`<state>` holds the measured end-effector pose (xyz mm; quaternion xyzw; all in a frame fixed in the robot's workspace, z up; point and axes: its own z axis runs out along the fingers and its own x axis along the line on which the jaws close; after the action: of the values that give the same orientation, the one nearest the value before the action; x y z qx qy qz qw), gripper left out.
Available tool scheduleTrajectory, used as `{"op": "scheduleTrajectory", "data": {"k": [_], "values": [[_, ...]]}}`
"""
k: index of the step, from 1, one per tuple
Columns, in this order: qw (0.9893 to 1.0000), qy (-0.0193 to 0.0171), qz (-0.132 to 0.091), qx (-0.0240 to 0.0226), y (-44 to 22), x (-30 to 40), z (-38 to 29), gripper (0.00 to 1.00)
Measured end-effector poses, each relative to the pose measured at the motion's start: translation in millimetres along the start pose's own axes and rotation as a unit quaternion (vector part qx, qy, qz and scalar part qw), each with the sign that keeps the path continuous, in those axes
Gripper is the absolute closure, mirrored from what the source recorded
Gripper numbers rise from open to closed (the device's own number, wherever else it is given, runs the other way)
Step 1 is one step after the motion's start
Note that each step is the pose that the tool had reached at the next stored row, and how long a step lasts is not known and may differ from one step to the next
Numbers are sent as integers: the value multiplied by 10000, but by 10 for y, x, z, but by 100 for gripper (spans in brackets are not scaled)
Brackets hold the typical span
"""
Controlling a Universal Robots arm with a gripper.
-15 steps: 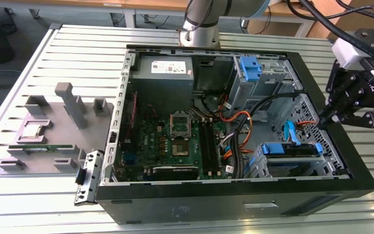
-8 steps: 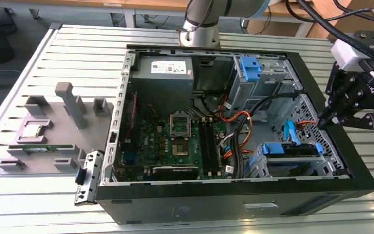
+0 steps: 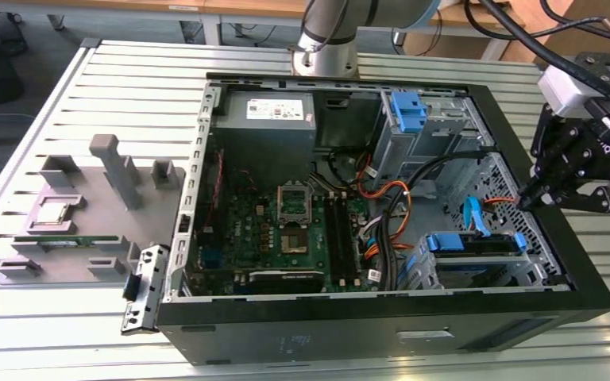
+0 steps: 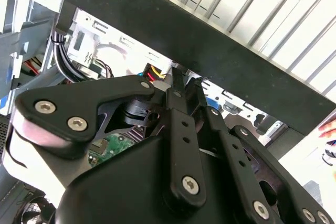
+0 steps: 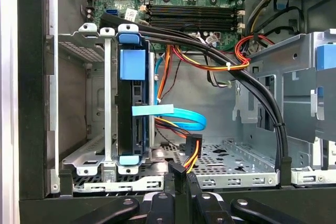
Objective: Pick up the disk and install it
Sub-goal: 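Insert the second disk wire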
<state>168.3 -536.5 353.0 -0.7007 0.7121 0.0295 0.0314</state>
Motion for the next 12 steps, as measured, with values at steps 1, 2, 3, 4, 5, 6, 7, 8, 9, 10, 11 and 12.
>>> {"op": "scheduleTrajectory", "data": {"k": [1, 2, 3, 4, 5, 6, 7, 8, 9, 10, 11, 12], "values": [[10000, 0, 0, 0, 0, 0, 0, 76], [10000, 0, -1, 0, 1, 0, 0, 76], [10000, 0, -1, 0, 3, 0, 0, 76], [10000, 0, 0, 0, 6, 0, 0, 76], [10000, 0, 0, 0, 8, 0, 1, 76], [10000, 0, 0, 0, 10, 0, 1, 76], [10000, 0, 0, 0, 12, 0, 1, 76], [10000, 0, 0, 0, 14, -1, 1, 76], [10000, 0, 0, 1, 15, 0, 1, 76], [10000, 1, 0, 1, 16, 0, 1, 76], [10000, 4, 0, 1, 18, -1, 1, 76], [10000, 12, 0, 1, 22, -1, 1, 76]]}}
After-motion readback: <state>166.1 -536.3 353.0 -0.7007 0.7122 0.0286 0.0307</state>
